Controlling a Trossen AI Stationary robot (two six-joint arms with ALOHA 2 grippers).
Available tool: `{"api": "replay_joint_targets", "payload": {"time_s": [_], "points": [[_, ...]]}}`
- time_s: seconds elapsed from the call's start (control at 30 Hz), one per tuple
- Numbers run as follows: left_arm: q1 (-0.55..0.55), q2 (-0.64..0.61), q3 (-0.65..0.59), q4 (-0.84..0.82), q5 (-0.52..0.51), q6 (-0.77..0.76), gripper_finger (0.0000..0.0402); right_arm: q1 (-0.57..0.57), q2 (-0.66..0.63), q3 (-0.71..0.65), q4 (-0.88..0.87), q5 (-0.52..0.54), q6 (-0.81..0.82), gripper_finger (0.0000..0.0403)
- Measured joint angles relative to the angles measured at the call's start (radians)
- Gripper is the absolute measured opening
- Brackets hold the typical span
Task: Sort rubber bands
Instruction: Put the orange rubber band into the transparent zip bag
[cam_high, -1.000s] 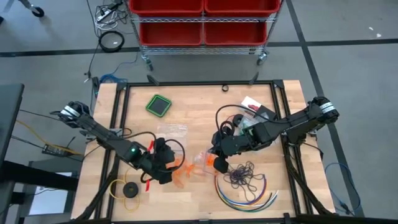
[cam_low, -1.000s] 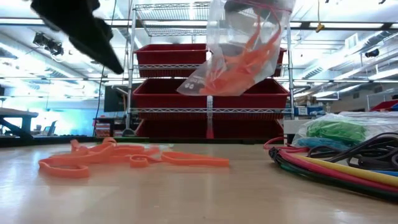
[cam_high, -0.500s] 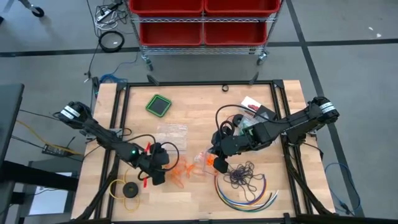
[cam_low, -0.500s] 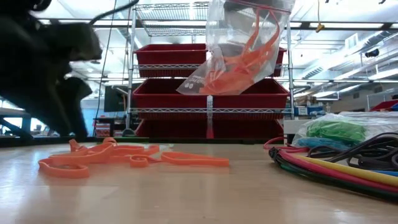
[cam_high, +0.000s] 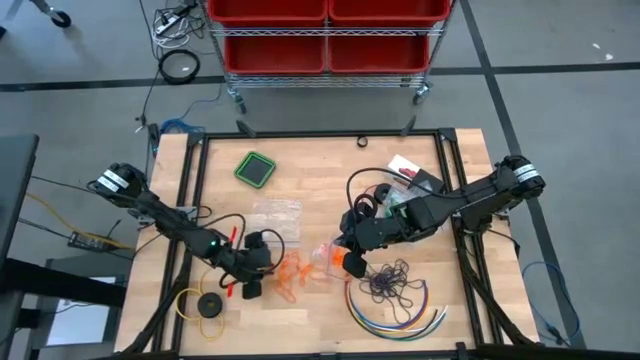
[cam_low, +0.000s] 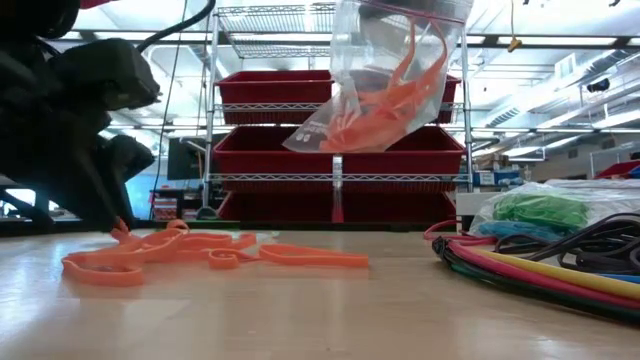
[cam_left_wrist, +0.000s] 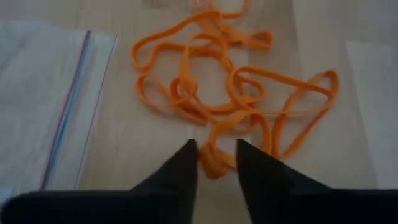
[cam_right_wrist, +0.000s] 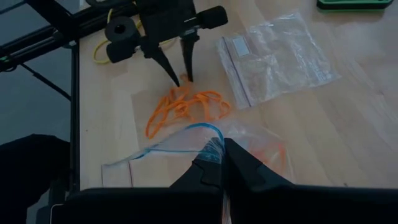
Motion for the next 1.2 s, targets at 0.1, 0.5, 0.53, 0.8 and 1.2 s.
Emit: {"api": "replay_joint_targets", "payload": {"time_s": [0.1, 0.5, 0.53, 0.8, 1.2], "points": [[0.004, 0.0, 0.0, 0.0, 0.001, 0.019, 0.005, 0.0, 0.0, 0.0, 0.0, 0.001, 0.0, 0.0], [-0.002, -0.002, 0.123, -0.131, 0.019, 0.09, 0.0004, 0.0, 0.0, 0.0, 0.0, 0.002, 0.0, 0.0], [-0.002, -0.002, 0.154, -0.17, 0.018, 0.108, 0.0003, 0.0, 0.0, 0.0, 0.0, 0.002, 0.0, 0.0], [-0.029, -0.003, 0.466, -0.471, -0.088, 0.244, 0.0002, 0.0, 0.0, 0.0, 0.02, 0.002, 0.007, 0.0], [-0.05, 0.011, 0.689, -0.345, -0.229, 0.545, 0.0001, -0.022, 0.0, 0.0, 0.037, -0.072, 0.088, 0.0]]}}
